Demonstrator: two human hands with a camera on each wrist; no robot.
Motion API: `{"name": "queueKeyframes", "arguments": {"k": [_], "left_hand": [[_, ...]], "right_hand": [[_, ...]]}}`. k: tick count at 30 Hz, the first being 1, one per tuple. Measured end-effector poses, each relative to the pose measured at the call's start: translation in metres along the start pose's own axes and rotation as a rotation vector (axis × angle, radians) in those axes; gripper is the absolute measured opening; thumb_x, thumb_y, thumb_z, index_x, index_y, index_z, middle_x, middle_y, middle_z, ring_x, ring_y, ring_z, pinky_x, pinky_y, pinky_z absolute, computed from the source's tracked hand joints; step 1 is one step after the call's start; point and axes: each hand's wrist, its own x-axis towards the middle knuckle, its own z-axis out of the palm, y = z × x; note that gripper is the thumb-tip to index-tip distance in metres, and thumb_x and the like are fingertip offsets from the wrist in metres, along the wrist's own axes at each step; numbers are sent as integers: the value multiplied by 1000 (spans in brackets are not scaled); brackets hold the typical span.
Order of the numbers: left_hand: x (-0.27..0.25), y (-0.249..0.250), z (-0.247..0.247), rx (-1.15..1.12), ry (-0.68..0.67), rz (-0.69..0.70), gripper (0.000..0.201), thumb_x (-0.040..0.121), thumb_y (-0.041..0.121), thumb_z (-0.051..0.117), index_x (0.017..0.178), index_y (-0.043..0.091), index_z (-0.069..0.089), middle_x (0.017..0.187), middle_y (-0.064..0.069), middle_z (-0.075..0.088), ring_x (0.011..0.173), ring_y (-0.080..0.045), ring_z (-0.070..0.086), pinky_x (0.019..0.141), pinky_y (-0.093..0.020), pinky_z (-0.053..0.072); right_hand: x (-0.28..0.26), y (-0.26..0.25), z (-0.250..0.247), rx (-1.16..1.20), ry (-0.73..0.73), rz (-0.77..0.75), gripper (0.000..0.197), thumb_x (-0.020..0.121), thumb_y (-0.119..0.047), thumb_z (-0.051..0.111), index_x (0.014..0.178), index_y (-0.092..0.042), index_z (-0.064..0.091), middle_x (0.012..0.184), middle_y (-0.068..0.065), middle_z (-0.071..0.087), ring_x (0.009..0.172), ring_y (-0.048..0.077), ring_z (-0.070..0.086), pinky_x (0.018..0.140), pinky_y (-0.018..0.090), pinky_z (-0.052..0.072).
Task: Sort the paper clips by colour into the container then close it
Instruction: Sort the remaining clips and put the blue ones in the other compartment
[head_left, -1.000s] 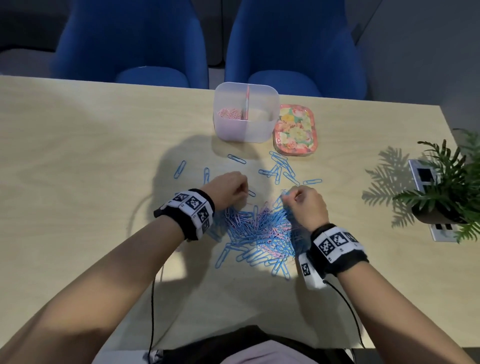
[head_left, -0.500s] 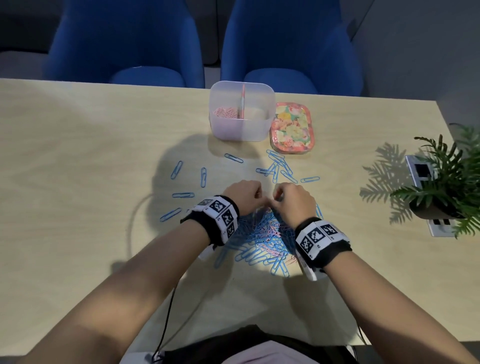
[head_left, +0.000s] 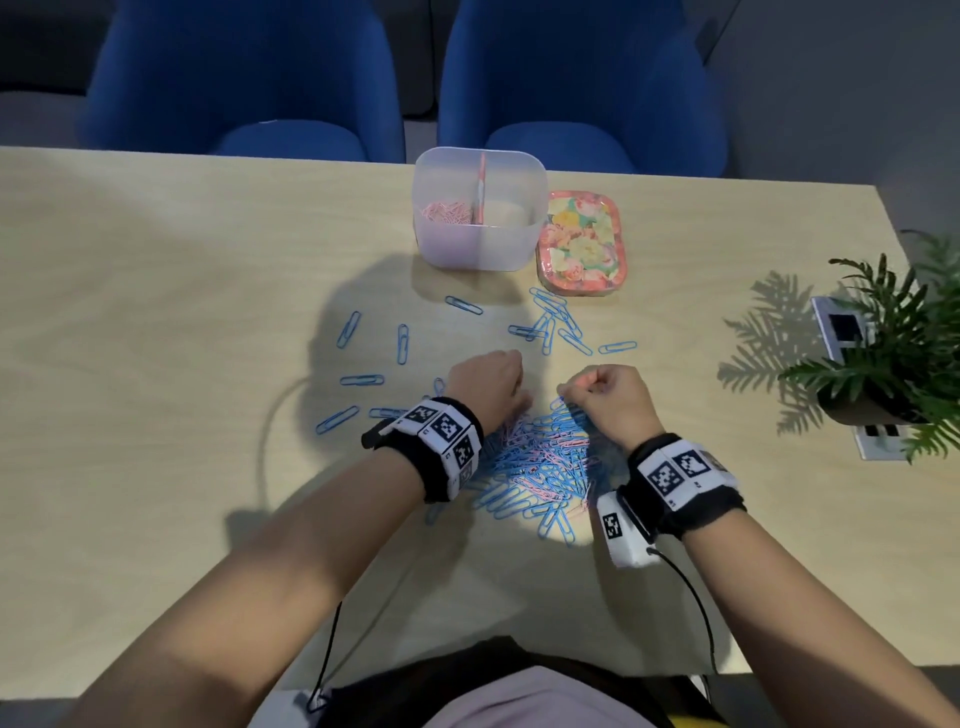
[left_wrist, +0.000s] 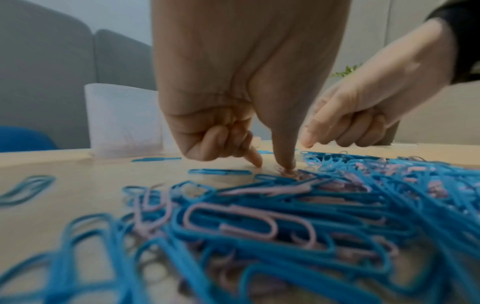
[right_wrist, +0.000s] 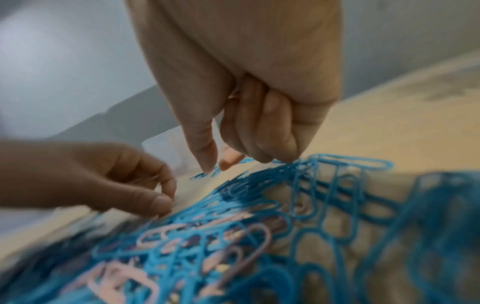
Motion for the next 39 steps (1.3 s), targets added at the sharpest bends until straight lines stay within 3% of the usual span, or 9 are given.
{"name": "queueKeyframes", "arguments": {"k": [7, 11, 13, 15, 20, 27, 31, 35, 39], "left_hand": [[4, 11, -5, -53, -130, -90, 24, 91, 21, 47, 104, 3, 57, 114, -18, 61, 104, -35, 58, 85, -37, 45], [5, -8, -15, -464, -135, -157, 22, 88, 12, 51, 68, 19, 47, 84, -11, 63, 70, -16, 57, 69, -25, 40], [0, -16, -20, -724, -196, -163, 23, 91, 3, 48, 74, 18, 46, 72, -9, 62, 45, 1, 54, 55, -19, 43], [-4, -19, -22, -845, -249, -208, 18, 93, -3, 40, 86, 12, 47, 67, -6, 54, 32, 3, 47, 40, -11, 40], [-5, -13, -14, -431, -250, -143, 17, 96, 22, 42, 81, 14, 47, 88, -9, 56, 77, -20, 49, 69, -27, 36], [-14, -10, -1, -156, -129, -85, 22, 83, 40, 61, 84, 18, 59, 99, -6, 67, 96, -27, 60, 78, -32, 44], [-12, -16, -6, -124, -134, -79, 20, 80, 36, 67, 91, 19, 67, 103, -4, 68, 99, -25, 62, 81, -33, 46], [-8, -28, -15, -171, -124, -115, 17, 82, 29, 64, 91, 16, 70, 101, -6, 69, 96, -26, 62, 79, -30, 46], [-7, -36, -26, -540, -58, -186, 14, 83, 16, 63, 85, 5, 71, 62, -3, 57, 57, -7, 53, 63, -22, 38]], "right_hand": [[-11, -24, 5, -459, 31, -3, 21, 74, -31, 72, 66, -21, 56, 90, 8, 68, 91, 28, 64, 70, 26, 38], [-12, -12, 0, -429, -55, -72, 15, 73, -25, 72, 71, -22, 57, 79, 2, 64, 88, 28, 64, 70, 27, 40], [-16, -1, -7, -402, -43, -108, 22, 72, -27, 75, 79, -22, 55, 78, -1, 62, 85, 28, 62, 70, 31, 41], [-21, 9, -15, -370, 0, -120, 34, 69, -32, 79, 89, -18, 54, 81, -1, 59, 82, 25, 58, 71, 33, 42], [-30, 24, -18, -299, 8, -131, 38, 67, -29, 80, 93, -19, 54, 74, -3, 52, 77, 24, 51, 72, 36, 42], [-33, 9, -8, -468, 43, -107, 25, 78, -43, 67, 68, -21, 58, 69, -4, 59, 81, 26, 58, 65, 28, 37], [-27, -1, 3, -494, 10, -57, 15, 77, -29, 68, 69, -21, 59, 86, 3, 69, 91, 27, 62, 69, 27, 38], [-17, -4, 3, -373, -108, 6, 20, 76, -18, 66, 60, -18, 54, 71, 1, 64, 77, 23, 59, 68, 28, 42], [-13, -7, -1, -94, -172, -49, 25, 75, -17, 66, 52, -17, 54, 68, 12, 66, 62, 23, 56, 71, 37, 53]]}}
